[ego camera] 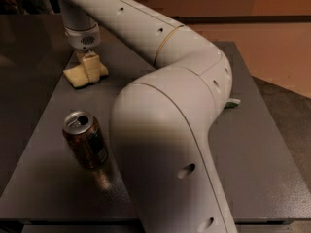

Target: Pick sponge

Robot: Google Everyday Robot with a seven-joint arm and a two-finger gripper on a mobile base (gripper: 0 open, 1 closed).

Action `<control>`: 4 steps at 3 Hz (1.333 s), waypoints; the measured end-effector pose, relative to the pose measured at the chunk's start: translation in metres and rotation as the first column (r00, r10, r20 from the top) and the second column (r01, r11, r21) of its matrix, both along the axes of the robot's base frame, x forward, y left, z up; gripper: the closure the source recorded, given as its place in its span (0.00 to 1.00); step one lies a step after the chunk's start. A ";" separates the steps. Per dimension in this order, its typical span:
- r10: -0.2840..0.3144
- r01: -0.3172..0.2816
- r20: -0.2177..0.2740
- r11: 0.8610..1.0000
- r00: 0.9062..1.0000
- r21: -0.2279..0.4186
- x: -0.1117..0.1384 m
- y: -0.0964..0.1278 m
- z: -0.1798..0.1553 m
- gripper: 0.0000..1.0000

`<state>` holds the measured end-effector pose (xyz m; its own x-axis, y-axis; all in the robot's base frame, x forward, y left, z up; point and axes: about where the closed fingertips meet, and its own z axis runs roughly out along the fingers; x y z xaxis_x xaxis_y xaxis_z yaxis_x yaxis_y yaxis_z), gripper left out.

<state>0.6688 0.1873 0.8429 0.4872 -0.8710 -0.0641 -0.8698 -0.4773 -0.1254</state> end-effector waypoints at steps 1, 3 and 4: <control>0.014 -0.014 0.010 0.999 1.000 0.030 -0.003 0.002 0.019 0.87; 0.033 -0.040 0.052 0.989 0.998 0.139 -0.010 -0.015 0.088 1.00; 0.022 -0.034 0.057 0.978 0.998 0.206 -0.010 -0.032 0.114 1.00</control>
Offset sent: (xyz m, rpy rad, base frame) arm -0.0235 -0.0268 0.0977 0.0576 -0.0177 0.0495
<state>0.6588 0.1552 0.9570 0.5189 -0.8276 -0.2143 -0.8456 -0.4600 -0.2708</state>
